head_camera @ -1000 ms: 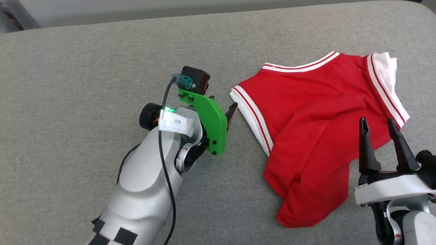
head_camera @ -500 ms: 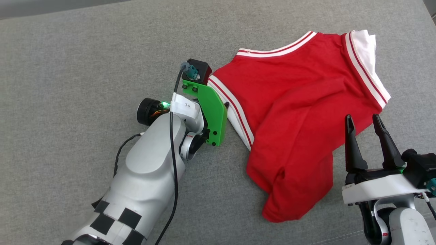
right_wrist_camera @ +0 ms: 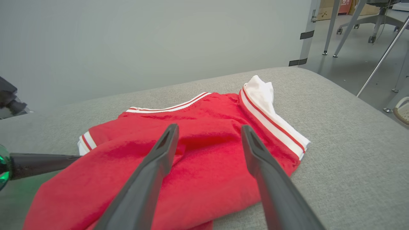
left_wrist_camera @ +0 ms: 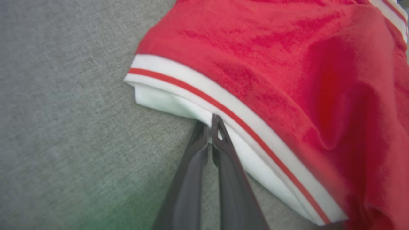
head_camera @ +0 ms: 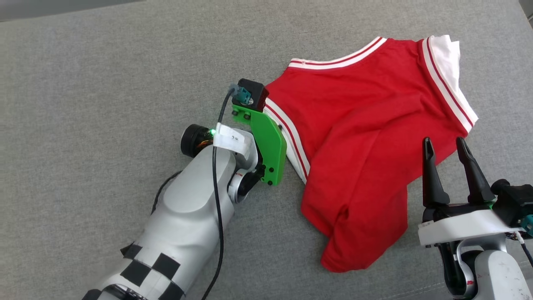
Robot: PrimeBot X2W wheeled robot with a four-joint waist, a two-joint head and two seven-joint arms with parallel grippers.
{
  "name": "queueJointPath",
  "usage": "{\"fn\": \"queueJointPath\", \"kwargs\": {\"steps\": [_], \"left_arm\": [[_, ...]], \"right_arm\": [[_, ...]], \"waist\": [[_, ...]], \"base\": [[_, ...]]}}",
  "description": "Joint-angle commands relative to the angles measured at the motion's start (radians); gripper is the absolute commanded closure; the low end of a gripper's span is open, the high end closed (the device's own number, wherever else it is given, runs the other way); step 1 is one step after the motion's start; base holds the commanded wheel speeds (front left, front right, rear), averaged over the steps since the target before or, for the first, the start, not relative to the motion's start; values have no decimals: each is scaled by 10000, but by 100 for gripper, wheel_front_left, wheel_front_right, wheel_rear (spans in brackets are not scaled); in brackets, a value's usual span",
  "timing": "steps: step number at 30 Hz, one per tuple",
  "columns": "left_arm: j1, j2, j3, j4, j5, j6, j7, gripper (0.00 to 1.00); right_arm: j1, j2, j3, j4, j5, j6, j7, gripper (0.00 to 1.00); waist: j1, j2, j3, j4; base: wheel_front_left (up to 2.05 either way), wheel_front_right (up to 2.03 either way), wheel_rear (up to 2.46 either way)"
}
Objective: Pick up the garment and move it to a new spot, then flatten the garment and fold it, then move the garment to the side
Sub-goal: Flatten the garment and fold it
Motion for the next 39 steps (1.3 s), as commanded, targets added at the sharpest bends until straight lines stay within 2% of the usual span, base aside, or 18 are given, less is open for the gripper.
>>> {"fn": "queueJointPath", "kwargs": {"steps": [1,9,17,23,27,31,35,39], "left_arm": [[402,86,25,287,-40,37,-252,100],[1005,712,603,185,-196,116,-2009,100],[2258,2259,1118,-1149,-322,173,-2687,100],[2756,3620,1652,-2517,-257,796,-2402,100],[2648,4422,1617,-3221,391,1383,-2105,100],[2684,4483,1166,-3487,825,1630,-1613,100],[2803,4021,748,-3185,888,1690,-1358,100],[2825,3522,372,-2441,901,1558,-1335,100]], "right_arm": [[-109,19,-36,41,-85,-11,-10,0],[138,19,-258,15,-234,-11,157,0],[497,20,-399,-46,-239,-11,349,0],[589,20,-283,-20,-181,-11,403,0],[547,20,-271,-11,-139,-11,414,0],[453,20,-228,93,-53,-11,373,0],[388,20,-152,191,-16,-11,352,0],[318,20,-158,232,-54,-11,371,0]], "waist": [[0,-1,-247,189],[0,-1,-1247,995],[0,-1,-2043,1853],[0,-1,-2136,2092],[0,-1,-1973,2060],[0,-1,-1760,1856],[0,-1,-1610,1641],[0,-1,-1511,1470]], "base": [[0,0,0],[0,0,0],[0,0,0],[0,0,0],[0,0,0],[0,0,0],[0,0,0],[0,0,0]]}}
